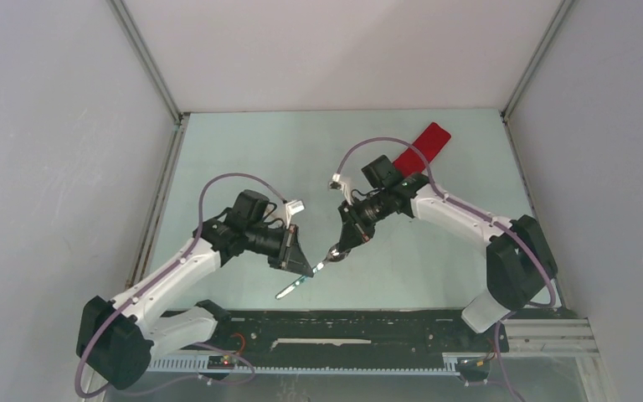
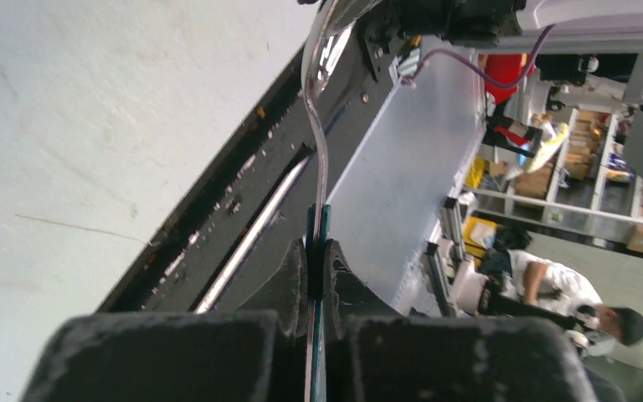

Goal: Fold the napkin into a case and place the utensils inside
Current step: Pass from the right arm to the left, then pass from the left arm to the right

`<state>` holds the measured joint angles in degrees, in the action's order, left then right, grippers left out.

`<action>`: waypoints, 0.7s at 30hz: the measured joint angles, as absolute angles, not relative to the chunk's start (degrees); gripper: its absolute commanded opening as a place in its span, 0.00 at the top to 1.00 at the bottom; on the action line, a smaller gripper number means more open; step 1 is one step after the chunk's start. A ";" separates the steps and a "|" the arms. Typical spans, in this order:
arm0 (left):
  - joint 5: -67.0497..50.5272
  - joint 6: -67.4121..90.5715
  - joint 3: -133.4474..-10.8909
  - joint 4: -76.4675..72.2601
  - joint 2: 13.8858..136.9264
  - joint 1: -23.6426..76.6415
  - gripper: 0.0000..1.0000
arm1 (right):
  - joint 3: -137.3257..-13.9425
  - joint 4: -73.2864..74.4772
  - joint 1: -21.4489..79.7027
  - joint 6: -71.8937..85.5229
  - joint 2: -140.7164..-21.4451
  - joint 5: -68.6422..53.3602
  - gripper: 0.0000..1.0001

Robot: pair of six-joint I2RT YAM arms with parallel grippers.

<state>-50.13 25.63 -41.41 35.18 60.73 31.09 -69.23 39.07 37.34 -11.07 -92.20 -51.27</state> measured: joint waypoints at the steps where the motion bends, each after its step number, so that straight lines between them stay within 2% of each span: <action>1: -49.06 26.00 -41.43 34.13 59.86 31.09 1.00 | -67.72 36.64 36.62 -8.25 -91.39 -50.83 0.73; 2: -48.31 26.15 -41.45 33.50 59.40 31.09 1.00 | -66.81 35.07 36.03 -5.65 -90.80 -50.19 0.71; 3: -46.22 27.00 -41.45 32.84 58.24 31.11 1.00 | -65.19 31.90 35.09 -1.54 -89.73 -48.64 0.62; 4: -44.97 27.57 -41.43 32.67 57.45 31.09 1.00 | -63.77 29.58 34.02 1.78 -88.71 -48.07 0.41; 5: -43.48 28.53 -41.15 31.70 56.49 31.11 1.00 | -61.14 25.32 32.38 6.74 -86.98 -47.22 0.27; 6: -42.06 29.74 -40.53 30.04 55.33 31.11 1.00 | -57.84 20.71 30.68 11.79 -84.82 -46.54 0.23; 8: -40.27 33.43 -37.80 25.17 52.42 31.11 1.00 | -51.53 12.40 28.36 19.64 -80.49 -44.84 0.24; 15: -37.67 42.54 -33.32 15.64 53.60 31.11 1.00 | -38.92 -14.41 28.88 39.38 -75.94 -41.56 0.55; 17: -37.43 44.93 -32.64 12.93 53.89 31.11 1.00 | -36.56 -19.68 29.63 42.87 -75.99 -40.36 0.55; 19: -37.17 47.42 -32.01 9.76 53.89 31.11 1.00 | -35.14 -24.40 30.57 46.17 -76.03 -38.41 0.47; 21: -36.93 49.28 -31.59 7.22 53.89 31.11 1.00 | -34.76 -28.47 31.40 48.62 -76.07 -36.07 0.46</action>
